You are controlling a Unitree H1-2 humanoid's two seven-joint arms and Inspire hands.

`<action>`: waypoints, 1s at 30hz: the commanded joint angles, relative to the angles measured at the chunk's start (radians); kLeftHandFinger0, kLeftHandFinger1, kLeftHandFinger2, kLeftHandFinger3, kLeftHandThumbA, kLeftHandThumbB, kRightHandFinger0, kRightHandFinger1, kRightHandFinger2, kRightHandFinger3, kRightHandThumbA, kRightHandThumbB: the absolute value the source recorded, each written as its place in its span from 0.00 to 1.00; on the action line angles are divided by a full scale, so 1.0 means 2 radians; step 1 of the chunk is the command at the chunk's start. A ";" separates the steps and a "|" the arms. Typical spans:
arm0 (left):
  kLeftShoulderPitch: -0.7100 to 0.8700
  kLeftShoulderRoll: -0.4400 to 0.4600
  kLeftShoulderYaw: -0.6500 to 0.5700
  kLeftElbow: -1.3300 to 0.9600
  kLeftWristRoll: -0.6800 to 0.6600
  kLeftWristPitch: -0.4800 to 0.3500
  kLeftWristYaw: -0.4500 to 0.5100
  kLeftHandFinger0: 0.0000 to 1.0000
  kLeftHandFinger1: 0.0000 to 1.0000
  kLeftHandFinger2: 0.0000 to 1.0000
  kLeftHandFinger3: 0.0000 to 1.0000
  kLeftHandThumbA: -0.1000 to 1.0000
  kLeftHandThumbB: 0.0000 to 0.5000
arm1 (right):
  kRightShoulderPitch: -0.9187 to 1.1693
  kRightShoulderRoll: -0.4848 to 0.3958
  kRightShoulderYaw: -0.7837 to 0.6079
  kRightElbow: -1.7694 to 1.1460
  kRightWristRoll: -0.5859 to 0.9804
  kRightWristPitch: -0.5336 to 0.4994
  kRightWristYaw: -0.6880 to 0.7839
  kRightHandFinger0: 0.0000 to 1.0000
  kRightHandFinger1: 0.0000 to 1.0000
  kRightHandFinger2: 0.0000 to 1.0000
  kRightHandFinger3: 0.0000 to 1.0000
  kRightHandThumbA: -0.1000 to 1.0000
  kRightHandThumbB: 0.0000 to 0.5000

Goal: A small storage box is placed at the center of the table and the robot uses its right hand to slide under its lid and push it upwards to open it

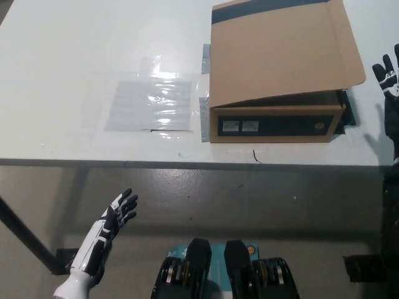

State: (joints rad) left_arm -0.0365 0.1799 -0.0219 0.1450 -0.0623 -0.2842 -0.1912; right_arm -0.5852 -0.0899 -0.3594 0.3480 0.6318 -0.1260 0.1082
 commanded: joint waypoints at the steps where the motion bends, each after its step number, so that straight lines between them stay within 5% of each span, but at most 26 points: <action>1: -0.006 0.000 0.001 -0.004 -0.006 -0.018 -0.003 1.00 1.00 1.00 1.00 1.00 0.70 | -0.031 0.001 -0.004 -0.001 0.022 0.005 0.015 1.00 1.00 1.00 1.00 1.00 0.57; 30: -0.008 0.001 0.001 -0.003 -0.008 -0.021 -0.006 1.00 1.00 1.00 1.00 1.00 0.71 | -0.028 0.037 0.013 0.004 0.031 0.022 0.014 1.00 1.00 1.00 1.00 1.00 0.58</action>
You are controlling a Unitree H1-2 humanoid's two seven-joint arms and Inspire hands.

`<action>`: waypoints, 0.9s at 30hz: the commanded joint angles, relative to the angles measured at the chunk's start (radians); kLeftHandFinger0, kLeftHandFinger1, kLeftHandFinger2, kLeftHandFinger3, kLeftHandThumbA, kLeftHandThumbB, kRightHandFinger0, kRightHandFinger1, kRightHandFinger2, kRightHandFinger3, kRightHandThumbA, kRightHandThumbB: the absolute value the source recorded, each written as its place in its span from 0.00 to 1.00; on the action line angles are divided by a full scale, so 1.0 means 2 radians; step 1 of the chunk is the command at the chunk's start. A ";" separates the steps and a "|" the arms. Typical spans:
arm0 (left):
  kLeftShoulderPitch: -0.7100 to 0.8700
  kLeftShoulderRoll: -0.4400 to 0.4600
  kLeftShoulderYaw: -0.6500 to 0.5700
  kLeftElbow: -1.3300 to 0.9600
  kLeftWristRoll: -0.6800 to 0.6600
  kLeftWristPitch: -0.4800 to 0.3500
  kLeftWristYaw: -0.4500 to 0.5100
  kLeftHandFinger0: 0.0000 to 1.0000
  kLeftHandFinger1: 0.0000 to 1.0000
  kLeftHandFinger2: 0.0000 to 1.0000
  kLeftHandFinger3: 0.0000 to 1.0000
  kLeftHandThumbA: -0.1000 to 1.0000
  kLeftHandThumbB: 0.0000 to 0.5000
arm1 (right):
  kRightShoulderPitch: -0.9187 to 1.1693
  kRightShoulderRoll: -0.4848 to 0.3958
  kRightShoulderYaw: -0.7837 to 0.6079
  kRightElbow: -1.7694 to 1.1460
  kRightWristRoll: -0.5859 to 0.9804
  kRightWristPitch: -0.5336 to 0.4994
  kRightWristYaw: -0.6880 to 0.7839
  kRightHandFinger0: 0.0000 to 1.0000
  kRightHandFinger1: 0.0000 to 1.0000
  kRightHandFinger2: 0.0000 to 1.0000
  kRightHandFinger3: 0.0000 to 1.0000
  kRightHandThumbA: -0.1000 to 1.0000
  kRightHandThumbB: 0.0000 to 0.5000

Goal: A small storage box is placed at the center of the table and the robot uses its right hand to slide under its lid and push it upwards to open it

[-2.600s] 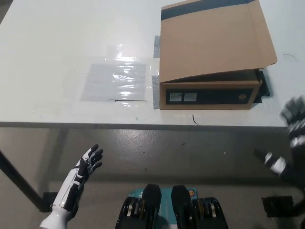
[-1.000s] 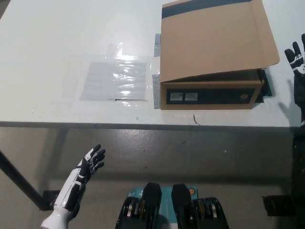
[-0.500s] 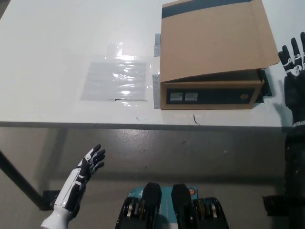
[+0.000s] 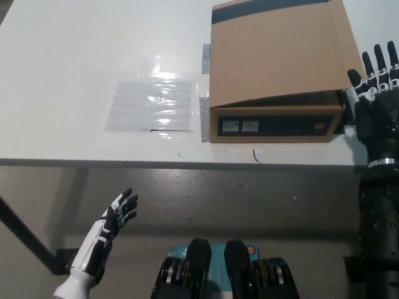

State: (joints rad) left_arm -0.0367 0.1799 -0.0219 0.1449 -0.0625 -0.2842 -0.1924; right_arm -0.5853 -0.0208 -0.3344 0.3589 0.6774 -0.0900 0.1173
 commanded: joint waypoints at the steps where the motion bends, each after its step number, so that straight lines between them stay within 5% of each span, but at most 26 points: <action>1: -0.008 0.001 0.001 -0.003 -0.008 -0.021 -0.005 1.00 1.00 1.00 1.00 1.00 0.71 | -0.029 0.003 0.000 0.001 0.008 0.003 0.011 1.00 1.00 1.00 1.00 1.00 0.58; 27: -0.008 0.000 0.001 -0.005 -0.006 -0.019 -0.004 1.00 1.00 1.00 1.00 1.00 0.72 | -0.054 0.031 -0.031 -0.033 0.109 0.057 0.014 1.00 1.00 1.00 1.00 1.00 0.70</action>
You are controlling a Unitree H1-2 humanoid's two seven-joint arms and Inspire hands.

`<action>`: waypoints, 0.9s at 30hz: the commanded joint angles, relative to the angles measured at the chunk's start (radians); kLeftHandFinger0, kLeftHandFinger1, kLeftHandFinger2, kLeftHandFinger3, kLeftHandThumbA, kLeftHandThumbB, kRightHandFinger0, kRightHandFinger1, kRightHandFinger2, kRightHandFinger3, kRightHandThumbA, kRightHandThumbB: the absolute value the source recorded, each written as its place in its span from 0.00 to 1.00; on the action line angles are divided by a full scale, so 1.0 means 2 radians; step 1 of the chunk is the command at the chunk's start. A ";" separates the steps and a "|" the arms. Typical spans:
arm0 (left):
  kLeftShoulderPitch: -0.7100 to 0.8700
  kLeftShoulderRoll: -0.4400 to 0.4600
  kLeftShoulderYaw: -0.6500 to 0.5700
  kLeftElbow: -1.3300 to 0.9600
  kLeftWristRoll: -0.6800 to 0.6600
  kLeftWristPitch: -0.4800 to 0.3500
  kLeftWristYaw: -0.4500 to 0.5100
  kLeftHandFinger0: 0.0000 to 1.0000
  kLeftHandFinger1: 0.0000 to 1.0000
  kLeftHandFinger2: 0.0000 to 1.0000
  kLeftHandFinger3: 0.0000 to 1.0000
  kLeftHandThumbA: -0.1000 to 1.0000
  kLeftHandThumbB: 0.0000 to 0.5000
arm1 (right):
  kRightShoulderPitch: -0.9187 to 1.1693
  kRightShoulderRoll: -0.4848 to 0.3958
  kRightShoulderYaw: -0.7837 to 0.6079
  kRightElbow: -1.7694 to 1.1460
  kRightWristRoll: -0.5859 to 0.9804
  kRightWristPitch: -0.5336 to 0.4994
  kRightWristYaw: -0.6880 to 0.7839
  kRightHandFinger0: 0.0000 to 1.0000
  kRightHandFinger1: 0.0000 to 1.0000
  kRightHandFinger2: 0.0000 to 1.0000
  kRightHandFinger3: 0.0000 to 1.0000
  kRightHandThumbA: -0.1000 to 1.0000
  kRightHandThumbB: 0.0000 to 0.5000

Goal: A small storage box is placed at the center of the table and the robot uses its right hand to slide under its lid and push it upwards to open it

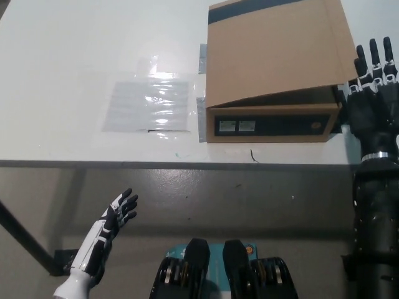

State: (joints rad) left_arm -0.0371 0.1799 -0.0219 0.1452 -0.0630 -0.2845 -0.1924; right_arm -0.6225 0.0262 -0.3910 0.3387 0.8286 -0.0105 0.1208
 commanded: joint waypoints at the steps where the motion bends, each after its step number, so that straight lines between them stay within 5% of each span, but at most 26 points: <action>1: -0.008 0.001 0.001 -0.005 -0.006 -0.018 -0.004 1.00 1.00 1.00 1.00 1.00 0.70 | -0.037 0.009 -0.004 -0.026 0.035 0.020 0.008 1.00 1.00 1.00 1.00 1.00 0.70; 27: -0.006 0.001 0.000 -0.004 -0.001 -0.018 -0.003 1.00 1.00 1.00 1.00 1.00 0.68 | -0.087 0.065 -0.003 -0.026 0.050 0.034 -0.028 1.00 1.00 1.00 1.00 1.00 0.65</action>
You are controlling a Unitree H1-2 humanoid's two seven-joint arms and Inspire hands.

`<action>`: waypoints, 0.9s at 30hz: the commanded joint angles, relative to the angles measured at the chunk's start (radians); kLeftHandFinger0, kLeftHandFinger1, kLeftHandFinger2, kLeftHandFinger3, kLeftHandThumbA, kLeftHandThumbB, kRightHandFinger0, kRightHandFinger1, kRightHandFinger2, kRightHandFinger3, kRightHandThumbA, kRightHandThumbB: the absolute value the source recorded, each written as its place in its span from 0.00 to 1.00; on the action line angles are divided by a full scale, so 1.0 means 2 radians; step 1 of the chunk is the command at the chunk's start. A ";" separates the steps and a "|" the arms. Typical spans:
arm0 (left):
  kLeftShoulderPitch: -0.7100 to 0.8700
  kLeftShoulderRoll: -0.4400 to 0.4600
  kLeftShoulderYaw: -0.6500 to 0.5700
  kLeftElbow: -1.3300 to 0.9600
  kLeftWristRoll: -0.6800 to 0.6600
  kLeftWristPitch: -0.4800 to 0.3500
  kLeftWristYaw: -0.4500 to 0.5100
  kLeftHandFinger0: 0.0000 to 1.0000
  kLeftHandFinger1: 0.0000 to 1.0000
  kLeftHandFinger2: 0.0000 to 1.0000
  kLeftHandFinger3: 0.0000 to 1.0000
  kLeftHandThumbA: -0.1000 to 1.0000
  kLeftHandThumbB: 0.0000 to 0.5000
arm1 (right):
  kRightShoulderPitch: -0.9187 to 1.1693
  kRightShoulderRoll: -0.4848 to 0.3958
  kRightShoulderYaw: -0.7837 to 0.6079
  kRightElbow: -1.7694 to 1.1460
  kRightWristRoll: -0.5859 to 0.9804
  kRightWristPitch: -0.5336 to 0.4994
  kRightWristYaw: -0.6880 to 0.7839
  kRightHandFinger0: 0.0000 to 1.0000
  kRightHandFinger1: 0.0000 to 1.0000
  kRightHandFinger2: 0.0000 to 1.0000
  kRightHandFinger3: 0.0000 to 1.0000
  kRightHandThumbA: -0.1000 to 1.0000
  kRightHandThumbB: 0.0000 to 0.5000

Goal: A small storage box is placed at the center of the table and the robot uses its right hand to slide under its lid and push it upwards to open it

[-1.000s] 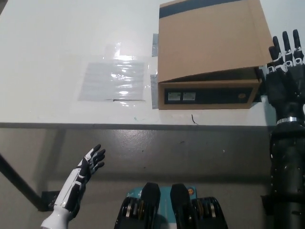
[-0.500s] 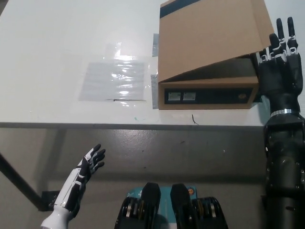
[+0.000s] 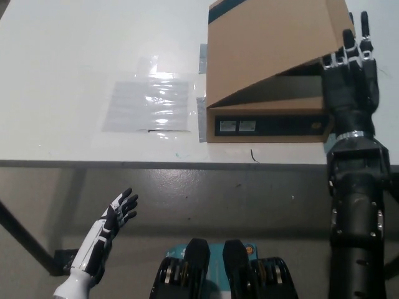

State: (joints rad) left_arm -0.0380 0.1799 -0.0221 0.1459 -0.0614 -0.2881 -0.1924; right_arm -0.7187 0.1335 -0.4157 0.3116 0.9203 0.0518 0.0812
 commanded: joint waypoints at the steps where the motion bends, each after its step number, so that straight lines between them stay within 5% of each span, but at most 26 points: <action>1: -0.005 0.001 0.000 -0.005 -0.001 -0.016 -0.002 1.00 1.00 1.00 1.00 1.00 0.68 | -0.042 0.014 0.012 -0.011 0.002 0.003 -0.005 1.00 1.00 1.00 1.00 1.00 0.65; 27: -0.013 0.005 -0.004 -0.010 0.005 -0.016 -0.005 1.00 1.00 1.00 1.00 1.00 0.71 | -0.103 0.070 0.135 0.151 -0.118 -0.023 0.024 1.00 1.00 1.00 1.00 1.00 0.63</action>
State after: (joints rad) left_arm -0.0493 0.1800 -0.0254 0.1449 -0.0582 -0.2881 -0.1924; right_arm -0.8480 0.2419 -0.1873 0.5795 0.7679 0.0424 0.0893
